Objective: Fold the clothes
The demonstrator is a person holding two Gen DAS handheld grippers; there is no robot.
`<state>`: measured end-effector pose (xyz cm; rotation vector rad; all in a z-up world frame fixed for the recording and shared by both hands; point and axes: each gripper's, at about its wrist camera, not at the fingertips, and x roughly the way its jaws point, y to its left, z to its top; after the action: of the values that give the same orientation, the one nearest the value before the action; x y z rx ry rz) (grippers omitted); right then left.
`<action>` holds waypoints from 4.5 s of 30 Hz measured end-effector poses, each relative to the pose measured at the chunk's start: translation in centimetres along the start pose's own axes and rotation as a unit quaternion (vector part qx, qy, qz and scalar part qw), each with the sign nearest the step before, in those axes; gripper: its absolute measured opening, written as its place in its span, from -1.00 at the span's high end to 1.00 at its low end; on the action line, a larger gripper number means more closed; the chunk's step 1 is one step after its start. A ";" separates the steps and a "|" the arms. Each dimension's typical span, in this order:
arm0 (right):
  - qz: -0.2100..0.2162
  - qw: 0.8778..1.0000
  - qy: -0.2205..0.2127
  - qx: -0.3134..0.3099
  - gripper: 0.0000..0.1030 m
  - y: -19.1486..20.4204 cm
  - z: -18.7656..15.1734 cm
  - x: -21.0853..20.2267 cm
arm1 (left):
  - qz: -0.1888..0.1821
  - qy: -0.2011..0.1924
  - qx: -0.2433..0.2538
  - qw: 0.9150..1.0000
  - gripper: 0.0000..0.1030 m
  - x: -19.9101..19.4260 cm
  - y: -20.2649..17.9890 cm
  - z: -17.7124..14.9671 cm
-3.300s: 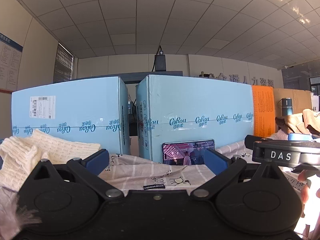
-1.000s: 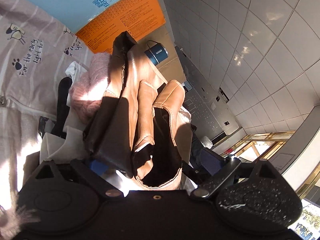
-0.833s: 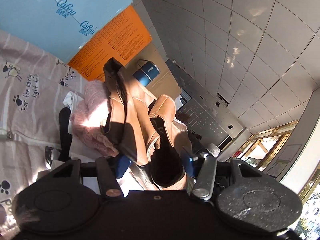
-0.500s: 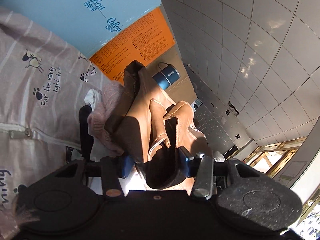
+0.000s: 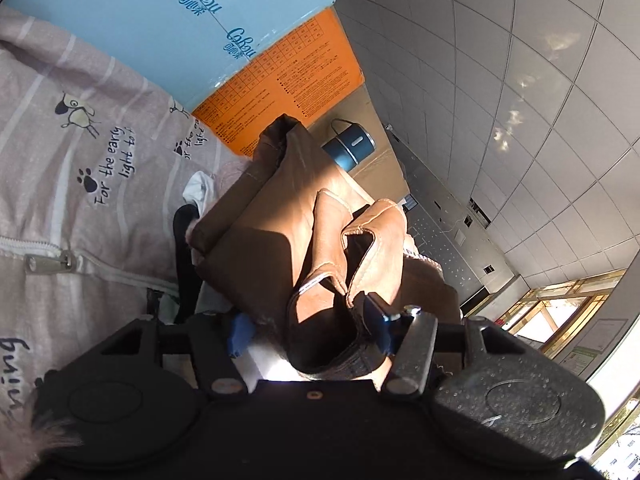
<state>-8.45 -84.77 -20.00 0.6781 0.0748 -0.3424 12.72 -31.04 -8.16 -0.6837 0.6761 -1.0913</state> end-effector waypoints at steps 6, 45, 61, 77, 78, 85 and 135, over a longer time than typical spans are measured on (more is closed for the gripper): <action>0.023 0.999 -0.031 -0.006 0.66 1.4 -1.3 -3.3 | -0.032 -0.010 0.068 0.997 0.38 -1.4 -1.7 -0.3; 0.341 0.911 0.219 -0.078 0.70 24.9 -17.6 -5.8 | 0.207 -0.187 0.136 0.951 0.51 -39.8 1.5 -2.5; 0.181 0.946 0.213 -0.163 -0.41 25.0 -19.1 -6.4 | 0.317 -0.237 0.097 0.913 -0.99 -44.7 3.5 -2.4; 0.390 0.817 0.266 -0.331 -0.65 32.2 -24.5 -11.6 | 0.313 -0.242 0.086 0.914 -1.00 -43.9 7.1 2.5; 0.390 0.810 0.266 -0.349 -0.66 32.8 -25.1 -11.8 | 0.309 -0.241 0.085 0.916 -1.00 -43.9 7.1 2.5; 0.341 0.796 0.265 -0.425 -0.65 34.4 -27.6 -11.6 | 0.296 -0.228 0.085 0.924 -1.00 -43.7 7.2 2.3; -0.020 0.999 0.025 -0.010 0.52 15.7 -13.0 -10.7 | 0.322 -0.149 0.075 0.932 -1.00 -41.3 8.8 2.4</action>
<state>-12.75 -62.19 -18.74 0.6661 0.1393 -0.3618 6.55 10.81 -7.32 -0.4309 0.4919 -0.4114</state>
